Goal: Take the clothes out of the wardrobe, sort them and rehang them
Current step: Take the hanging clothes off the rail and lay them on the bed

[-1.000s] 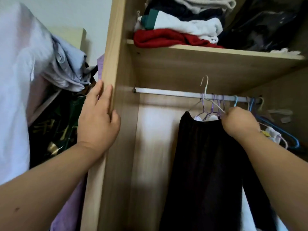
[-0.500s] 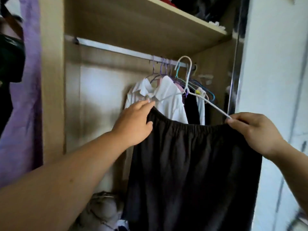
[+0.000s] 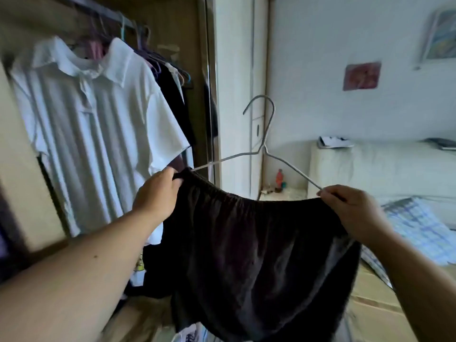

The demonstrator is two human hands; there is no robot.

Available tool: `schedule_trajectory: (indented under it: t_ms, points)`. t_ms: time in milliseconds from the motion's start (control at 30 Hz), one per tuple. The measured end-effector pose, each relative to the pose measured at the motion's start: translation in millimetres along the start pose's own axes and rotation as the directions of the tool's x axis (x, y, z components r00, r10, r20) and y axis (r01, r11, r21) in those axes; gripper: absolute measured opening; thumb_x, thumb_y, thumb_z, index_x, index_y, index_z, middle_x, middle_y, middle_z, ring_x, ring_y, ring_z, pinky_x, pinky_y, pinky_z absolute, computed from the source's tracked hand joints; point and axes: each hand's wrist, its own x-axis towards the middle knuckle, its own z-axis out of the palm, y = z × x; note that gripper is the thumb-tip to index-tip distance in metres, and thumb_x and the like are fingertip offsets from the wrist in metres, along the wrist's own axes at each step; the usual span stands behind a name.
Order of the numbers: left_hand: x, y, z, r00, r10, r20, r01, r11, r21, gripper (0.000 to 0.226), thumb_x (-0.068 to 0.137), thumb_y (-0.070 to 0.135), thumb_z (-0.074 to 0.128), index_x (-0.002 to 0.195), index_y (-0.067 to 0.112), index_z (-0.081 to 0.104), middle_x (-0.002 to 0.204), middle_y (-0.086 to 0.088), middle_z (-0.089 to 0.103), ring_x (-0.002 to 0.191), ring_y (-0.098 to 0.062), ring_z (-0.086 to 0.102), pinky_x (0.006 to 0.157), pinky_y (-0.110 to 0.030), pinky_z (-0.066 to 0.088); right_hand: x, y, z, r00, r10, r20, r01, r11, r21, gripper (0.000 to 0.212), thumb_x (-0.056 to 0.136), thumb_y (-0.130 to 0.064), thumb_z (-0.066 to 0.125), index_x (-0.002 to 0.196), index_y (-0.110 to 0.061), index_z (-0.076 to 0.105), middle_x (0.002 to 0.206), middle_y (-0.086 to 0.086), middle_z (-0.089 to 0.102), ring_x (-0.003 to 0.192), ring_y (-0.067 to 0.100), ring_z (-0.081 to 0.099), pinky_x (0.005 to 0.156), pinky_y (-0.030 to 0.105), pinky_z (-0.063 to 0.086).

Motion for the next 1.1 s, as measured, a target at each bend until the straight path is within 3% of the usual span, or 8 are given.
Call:
schedule_trajectory:
  t_ms: [233, 367, 500, 567, 700, 767, 933, 1100]
  points:
    - [-82.2, 35.0, 41.9, 0.926, 0.307, 0.219, -0.255, 0.938, -0.235, 0.016, 0.091, 0.019, 0.059, 0.095, 0.004, 0.062, 0.089, -0.018, 0.064, 0.088, -0.036, 0.06, 0.066, -0.037, 0.039, -188.4, 41.0, -12.3, 0.899, 0.434, -0.066, -0.439, 0.893, -0.1, 0.016, 0.088, -0.031, 0.06, 0.074, -0.028, 0.067, 0.076, -0.003, 0.068, 0.076, 0.018, 0.059, 0.063, 0.026, 0.032]
    - [-131.6, 76.2, 83.4, 0.783, 0.476, 0.4, -0.362, 0.872, -0.329, 0.01, 0.091, 0.018, 0.059, 0.088, 0.008, 0.06, 0.081, -0.009, 0.061, 0.084, -0.031, 0.06, 0.062, -0.036, 0.035, -294.4, 58.3, -40.5, 0.756, 0.648, -0.09, -0.655, 0.75, -0.098, 0.029, 0.088, -0.032, 0.059, 0.06, -0.038, 0.058, 0.061, -0.015, 0.059, 0.069, 0.012, 0.056, 0.058, 0.026, 0.035]
    - [-199.0, 130.1, 126.2, 0.601, 0.62, 0.504, -0.426, 0.783, -0.454, 0.006, 0.091, 0.021, 0.059, 0.088, 0.018, 0.063, 0.079, 0.0, 0.061, 0.081, -0.023, 0.059, 0.061, -0.026, 0.031, -394.4, 70.7, -82.1, 0.589, 0.798, -0.129, -0.808, 0.583, -0.086, 0.024, 0.088, -0.032, 0.059, 0.064, -0.03, 0.059, 0.061, -0.014, 0.058, 0.07, 0.011, 0.057, 0.058, 0.016, 0.038]
    - [-235.6, 162.0, 148.2, 0.493, 0.668, 0.558, -0.44, 0.745, -0.502, 0.009, 0.092, 0.023, 0.058, 0.091, 0.016, 0.064, 0.089, -0.006, 0.066, 0.089, -0.026, 0.061, 0.067, -0.031, 0.036, -439.5, 72.2, -106.9, 0.504, 0.848, -0.163, -0.863, 0.502, -0.06, 0.024, 0.088, -0.029, 0.06, 0.064, -0.026, 0.061, 0.062, -0.014, 0.059, 0.066, 0.008, 0.057, 0.056, 0.008, 0.035]
    - [-316.2, 240.7, 180.7, 0.289, 0.747, 0.598, -0.427, 0.66, -0.618, 0.015, 0.094, 0.029, 0.054, 0.092, 0.017, 0.062, 0.093, -0.007, 0.066, 0.09, -0.027, 0.06, 0.072, -0.036, 0.043, -525.8, 71.3, -163.5, 0.279, 0.924, -0.263, -0.951, 0.304, 0.056, 0.018, 0.087, -0.023, 0.064, 0.069, -0.021, 0.067, 0.065, -0.006, 0.063, 0.063, 0.01, 0.057, 0.059, 0.017, 0.039]
    - [-349.7, 277.4, 187.8, 0.23, 0.772, 0.593, -0.409, 0.629, -0.661, 0.017, 0.094, 0.032, 0.052, 0.093, 0.018, 0.061, 0.089, -0.003, 0.065, 0.086, -0.025, 0.06, 0.071, -0.036, 0.045, -557.6, 72.7, -189.2, 0.197, 0.926, -0.324, -0.965, 0.241, 0.104, 0.016, 0.086, -0.023, 0.065, 0.07, -0.027, 0.068, 0.072, -0.003, 0.067, 0.071, 0.016, 0.061, 0.065, 0.025, 0.042]
    - [-417.5, 369.0, 208.4, 0.15, 0.814, 0.561, -0.383, 0.571, -0.726, 0.013, 0.094, 0.031, 0.052, 0.095, 0.021, 0.06, 0.086, 0.004, 0.06, 0.083, -0.018, 0.055, 0.062, -0.029, 0.036, -619.4, 100.0, -242.5, 0.03, 0.913, -0.407, -0.969, 0.126, 0.211, 0.015, 0.087, -0.028, 0.064, 0.075, -0.024, 0.072, 0.067, -0.006, 0.068, 0.06, 0.015, 0.064, 0.053, 0.024, 0.043]
    - [-475.5, 441.6, 245.7, 0.069, 0.748, 0.661, -0.418, 0.623, -0.661, 0.019, 0.095, 0.031, 0.048, 0.108, 0.023, 0.06, 0.105, 0.001, 0.057, 0.09, -0.014, 0.049, 0.074, -0.029, 0.037, -663.6, 158.5, -264.3, -0.052, 0.908, -0.416, -0.982, 0.03, 0.187, 0.019, 0.091, -0.033, 0.057, 0.076, -0.032, 0.067, 0.077, -0.011, 0.067, 0.071, 0.008, 0.06, 0.056, 0.023, 0.038]
